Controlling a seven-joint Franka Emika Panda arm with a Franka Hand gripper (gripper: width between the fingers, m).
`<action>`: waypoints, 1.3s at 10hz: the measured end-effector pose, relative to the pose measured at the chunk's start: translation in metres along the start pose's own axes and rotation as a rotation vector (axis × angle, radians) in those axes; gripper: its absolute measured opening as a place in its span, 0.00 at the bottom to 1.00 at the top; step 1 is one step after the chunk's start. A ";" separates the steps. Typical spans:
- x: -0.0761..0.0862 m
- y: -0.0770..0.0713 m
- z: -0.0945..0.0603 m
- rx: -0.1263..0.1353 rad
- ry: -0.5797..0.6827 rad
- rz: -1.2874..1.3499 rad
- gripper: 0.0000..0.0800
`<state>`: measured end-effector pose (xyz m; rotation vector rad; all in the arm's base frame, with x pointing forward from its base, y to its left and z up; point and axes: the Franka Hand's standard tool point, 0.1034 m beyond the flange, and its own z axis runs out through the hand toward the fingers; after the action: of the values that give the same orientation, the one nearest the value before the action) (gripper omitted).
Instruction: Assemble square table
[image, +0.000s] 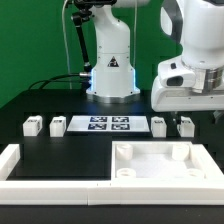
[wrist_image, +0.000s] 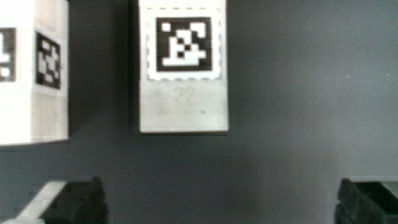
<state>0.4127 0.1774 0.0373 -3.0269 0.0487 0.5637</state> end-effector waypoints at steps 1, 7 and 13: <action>-0.007 0.004 0.001 -0.012 -0.092 0.005 0.81; -0.031 -0.003 0.018 -0.091 -0.516 -0.040 0.81; -0.030 -0.001 0.026 -0.093 -0.557 -0.029 0.81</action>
Offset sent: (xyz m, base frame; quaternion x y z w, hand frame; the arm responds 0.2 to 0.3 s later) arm 0.0000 0.0000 0.0000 0.0000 -0.1938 0.0000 0.9810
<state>0.3752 0.1802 0.0245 -2.8258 -0.0502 1.4081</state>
